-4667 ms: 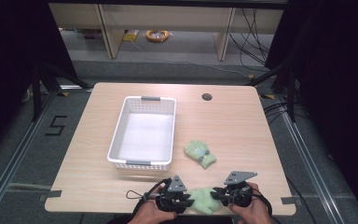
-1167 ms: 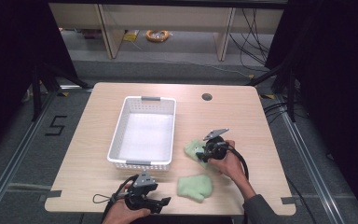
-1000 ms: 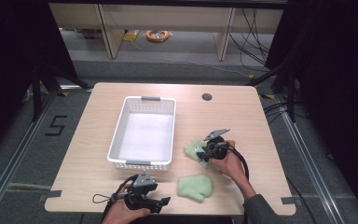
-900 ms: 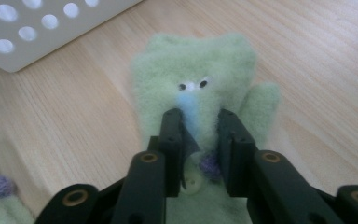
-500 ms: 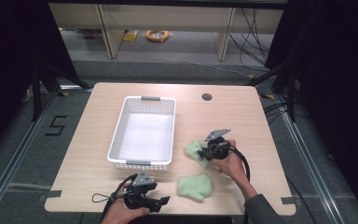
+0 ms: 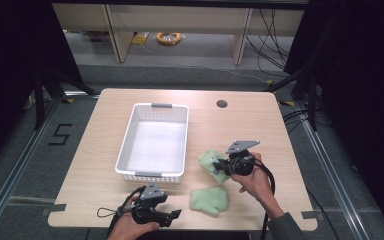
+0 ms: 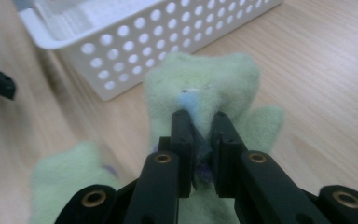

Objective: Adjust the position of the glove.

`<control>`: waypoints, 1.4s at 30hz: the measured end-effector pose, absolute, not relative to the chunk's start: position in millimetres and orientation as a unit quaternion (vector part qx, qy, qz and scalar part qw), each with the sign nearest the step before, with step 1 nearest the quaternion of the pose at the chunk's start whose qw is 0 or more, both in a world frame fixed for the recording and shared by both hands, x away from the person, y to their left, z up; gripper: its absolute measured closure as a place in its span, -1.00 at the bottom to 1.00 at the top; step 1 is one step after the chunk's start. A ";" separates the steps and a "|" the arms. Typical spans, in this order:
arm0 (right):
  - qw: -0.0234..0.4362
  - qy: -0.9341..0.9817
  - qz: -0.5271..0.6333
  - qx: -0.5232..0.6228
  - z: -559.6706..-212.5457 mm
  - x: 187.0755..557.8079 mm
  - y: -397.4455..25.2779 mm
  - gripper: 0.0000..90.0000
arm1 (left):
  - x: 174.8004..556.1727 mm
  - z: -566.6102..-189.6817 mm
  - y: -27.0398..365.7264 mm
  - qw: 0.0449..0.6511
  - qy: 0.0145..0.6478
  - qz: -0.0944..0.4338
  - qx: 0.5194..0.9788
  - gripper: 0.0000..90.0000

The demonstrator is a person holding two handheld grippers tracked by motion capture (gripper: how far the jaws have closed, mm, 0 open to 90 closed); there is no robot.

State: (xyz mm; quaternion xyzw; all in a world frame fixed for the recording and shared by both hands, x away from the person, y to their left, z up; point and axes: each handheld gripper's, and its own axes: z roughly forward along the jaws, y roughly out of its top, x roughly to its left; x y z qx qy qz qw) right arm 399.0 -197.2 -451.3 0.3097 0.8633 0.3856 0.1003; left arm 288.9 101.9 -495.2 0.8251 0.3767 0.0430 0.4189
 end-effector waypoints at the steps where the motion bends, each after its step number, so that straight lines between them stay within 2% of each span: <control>1: 0.088 0.861 0.387 0.319 -449.5 393.2 -196.4 0.83 | 288.0 -495.4 100.2 0.424 0.381 0.042 0.821 -0.35; 16: 0.056 0.858 0.410 0.305 -453.9 331.0 -176.8 0.82 | 277.6 -492.5 90.1 0.426 0.362 0.034 0.828 -0.35; 18: 0.061 0.855 0.415 0.307 -458.6 329.0 -172.4 0.81 | 275.2 -492.5 87.0 0.432 0.368 0.029 0.823 -0.36; 23: 0.039 0.855 0.405 0.323 -473.5 326.0 -159.7 0.80 | 272.6 -492.9 79.0 0.424 0.357 0.027 0.832 -0.34; 27: 0.035 0.858 0.396 0.325 -480.9 324.3 -154.8 0.78 | 268.7 -492.4 68.5 0.425 0.346 0.026 0.836 -0.25; 37: 0.015 0.854 0.391 0.343 -483.0 324.5 -156.0 0.54 | 266.0 -496.3 50.0 0.426 0.342 0.021 0.837 -0.19; 39: 0.014 0.851 0.392 0.348 -481.1 325.2 -157.6 0.38 | 266.8 -496.3 48.3 0.423 0.344 0.019 0.838 -0.19; 42: 0.022 0.846 0.405 0.345 -474.7 327.0 -161.4 0.29 | 267.3 -497.0 43.5 0.418 0.339 0.019 0.843 -0.19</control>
